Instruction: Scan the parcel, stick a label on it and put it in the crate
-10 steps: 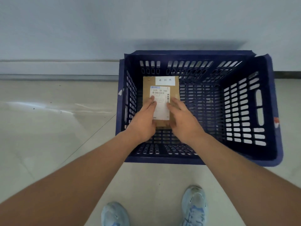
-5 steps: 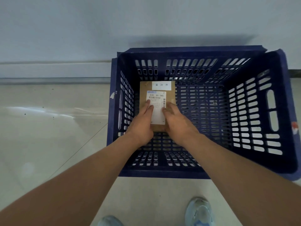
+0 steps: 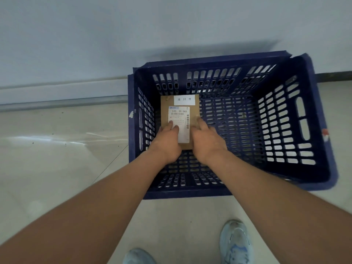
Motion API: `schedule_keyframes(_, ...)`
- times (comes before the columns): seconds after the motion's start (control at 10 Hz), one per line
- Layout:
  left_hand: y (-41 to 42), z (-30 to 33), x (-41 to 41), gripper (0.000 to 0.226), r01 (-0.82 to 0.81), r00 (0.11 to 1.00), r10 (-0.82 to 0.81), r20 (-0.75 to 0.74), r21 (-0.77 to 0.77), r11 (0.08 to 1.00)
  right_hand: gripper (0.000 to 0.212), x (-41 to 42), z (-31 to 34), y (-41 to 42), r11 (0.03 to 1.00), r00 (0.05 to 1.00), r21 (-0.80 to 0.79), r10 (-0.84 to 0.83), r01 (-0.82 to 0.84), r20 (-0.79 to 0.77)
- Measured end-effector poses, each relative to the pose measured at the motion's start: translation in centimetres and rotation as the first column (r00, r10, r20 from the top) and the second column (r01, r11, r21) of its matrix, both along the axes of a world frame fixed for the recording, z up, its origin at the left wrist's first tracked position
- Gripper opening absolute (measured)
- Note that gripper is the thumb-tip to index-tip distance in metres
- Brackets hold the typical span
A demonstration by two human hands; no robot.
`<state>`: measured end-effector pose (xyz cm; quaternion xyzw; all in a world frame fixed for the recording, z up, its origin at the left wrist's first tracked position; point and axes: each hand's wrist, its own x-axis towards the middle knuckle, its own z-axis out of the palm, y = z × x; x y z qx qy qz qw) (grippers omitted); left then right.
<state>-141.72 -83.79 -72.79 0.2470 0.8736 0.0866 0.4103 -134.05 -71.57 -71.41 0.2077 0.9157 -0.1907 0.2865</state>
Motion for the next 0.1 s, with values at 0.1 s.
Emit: schedule_keyframes(0.1,0.82,4.21,-0.11,0.069,-0.027,1.000,0.026,0.013,0.032,0.999,0.072,0.48,3.44,0.09,0.998,0.998,0.019,-0.054,0.054,-0.012)
